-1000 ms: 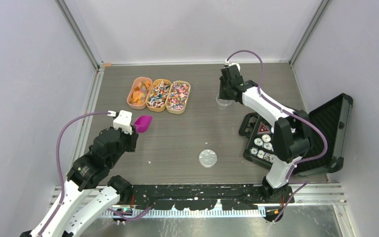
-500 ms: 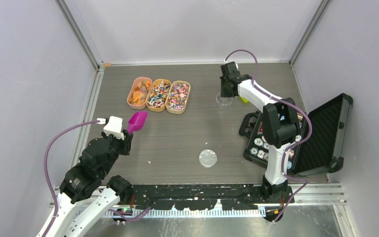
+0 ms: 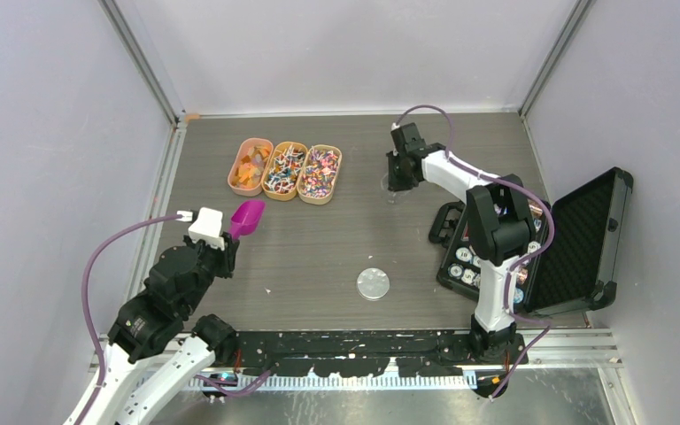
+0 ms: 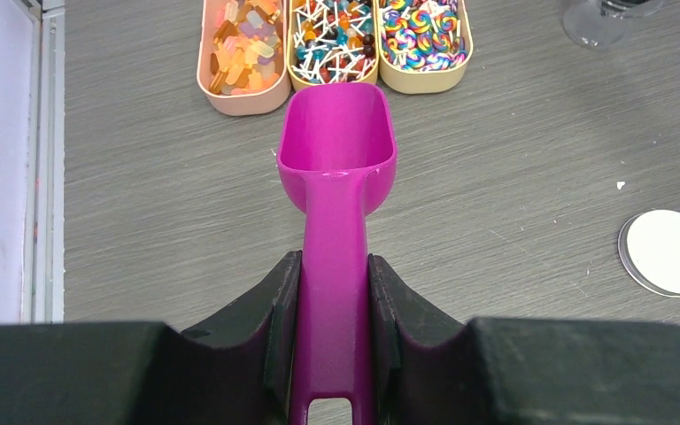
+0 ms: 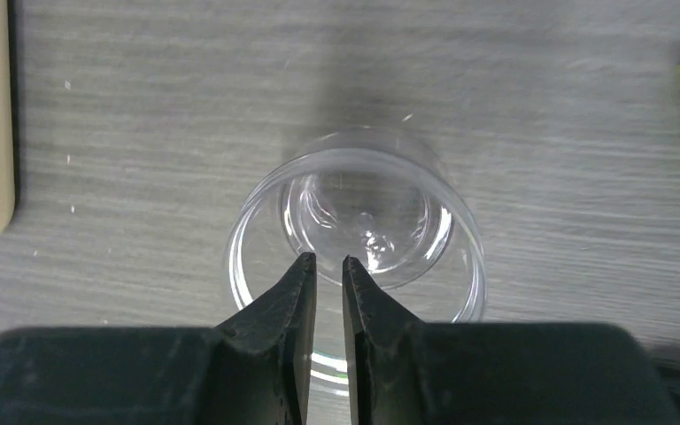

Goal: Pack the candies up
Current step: Move the packing bottle to the center of the board.

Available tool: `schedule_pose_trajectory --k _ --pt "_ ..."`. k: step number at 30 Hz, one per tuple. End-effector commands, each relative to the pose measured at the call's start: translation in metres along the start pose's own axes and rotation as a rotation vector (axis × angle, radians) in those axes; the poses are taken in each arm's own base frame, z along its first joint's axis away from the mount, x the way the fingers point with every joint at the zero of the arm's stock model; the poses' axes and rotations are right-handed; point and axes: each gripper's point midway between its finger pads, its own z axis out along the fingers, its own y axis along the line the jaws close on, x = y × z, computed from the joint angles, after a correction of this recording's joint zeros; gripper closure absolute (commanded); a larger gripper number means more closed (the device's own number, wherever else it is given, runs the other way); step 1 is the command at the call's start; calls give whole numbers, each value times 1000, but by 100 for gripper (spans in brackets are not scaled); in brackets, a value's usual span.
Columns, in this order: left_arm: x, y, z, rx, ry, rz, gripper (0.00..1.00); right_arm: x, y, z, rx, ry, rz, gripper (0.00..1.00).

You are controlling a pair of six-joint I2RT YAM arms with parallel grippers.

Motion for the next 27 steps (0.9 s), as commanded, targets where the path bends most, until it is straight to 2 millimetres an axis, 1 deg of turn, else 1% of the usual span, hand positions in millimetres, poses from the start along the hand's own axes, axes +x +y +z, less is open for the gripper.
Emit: schedule_pose_trajectory --k 1,3,7,12,16,23,25,27 --pt "-14 4 -1 -20 -55 -9 100 -1 37 -25 -142 -33 13 78" --pt "-13 4 0 -22 -53 -8 100 9 46 -28 -171 -27 16 78" --pt "-13 4 0 -24 -50 -10 100 24 76 -36 -247 -17 5 78" --pt "-12 4 1 -27 -41 -9 100 45 129 -47 -358 -10 -17 78" --pt "-12 5 1 -32 -41 -8 100 55 162 -51 -399 -17 -34 78" --pt "-10 5 3 -33 -29 -4 100 71 207 -52 -455 -1 -65 78" --pt "-11 5 3 -33 -28 -4 100 72 215 -56 -466 -1 -72 78" --pt "-10 5 3 -34 -27 -3 100 74 219 -60 -469 -5 -78 78"
